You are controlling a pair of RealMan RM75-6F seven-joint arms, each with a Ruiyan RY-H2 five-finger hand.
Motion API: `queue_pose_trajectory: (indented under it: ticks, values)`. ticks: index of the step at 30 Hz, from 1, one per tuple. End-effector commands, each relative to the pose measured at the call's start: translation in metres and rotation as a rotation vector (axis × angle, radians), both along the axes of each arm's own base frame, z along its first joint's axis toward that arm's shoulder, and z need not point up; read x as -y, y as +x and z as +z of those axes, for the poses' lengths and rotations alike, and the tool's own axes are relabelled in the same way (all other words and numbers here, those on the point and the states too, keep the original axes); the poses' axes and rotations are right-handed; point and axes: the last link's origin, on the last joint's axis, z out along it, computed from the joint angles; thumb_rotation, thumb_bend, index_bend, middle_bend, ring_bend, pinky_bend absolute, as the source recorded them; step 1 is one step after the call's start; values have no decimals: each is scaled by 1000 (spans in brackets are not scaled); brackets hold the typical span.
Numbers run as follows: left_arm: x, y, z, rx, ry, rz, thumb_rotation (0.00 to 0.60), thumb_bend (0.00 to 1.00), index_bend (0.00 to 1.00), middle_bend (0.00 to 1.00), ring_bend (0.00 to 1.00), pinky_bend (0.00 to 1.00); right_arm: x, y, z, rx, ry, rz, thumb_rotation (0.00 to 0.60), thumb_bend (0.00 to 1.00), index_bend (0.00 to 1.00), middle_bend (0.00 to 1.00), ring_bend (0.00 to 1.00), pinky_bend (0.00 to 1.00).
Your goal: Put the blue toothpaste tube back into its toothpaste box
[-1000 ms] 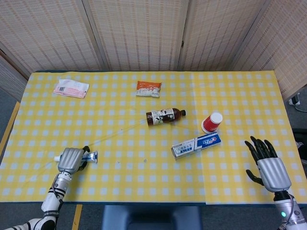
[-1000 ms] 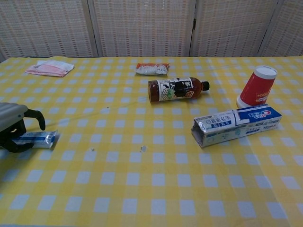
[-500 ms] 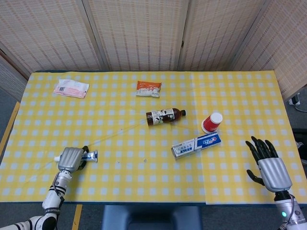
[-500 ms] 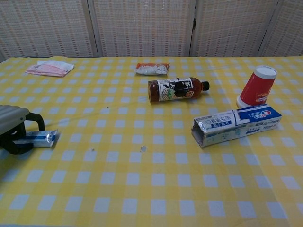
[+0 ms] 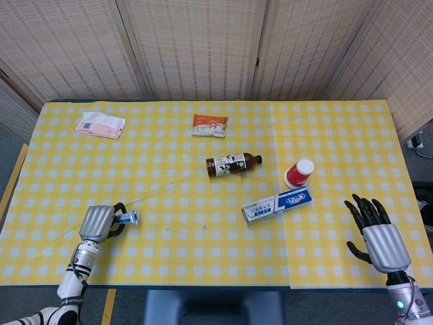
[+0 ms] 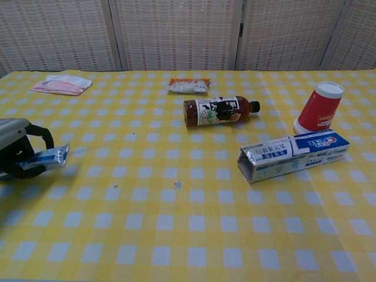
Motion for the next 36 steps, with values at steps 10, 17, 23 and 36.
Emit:
queue_pose_trajectory:
  ticks: [10,17,23,36]
  values:
    - [46,45,60,667,-297,211,600,375,821,1000,1000,1000,40,19,-23,90,181,35,600,302,0,0,0,0]
    - [63,56,70,735,-352,181,600,375,822,1000,1000,1000,70,41,-41,73,297,47,600,302,0,45,57,0]
    - [68,59,75,760,-354,165,600,377,822,1000,1000,1000,94,58,-59,75,356,38,600,302,0,97,95,0]
    - [65,64,81,792,-340,153,600,379,822,1000,1000,1000,137,80,-99,56,427,-21,600,302,13,128,119,0]
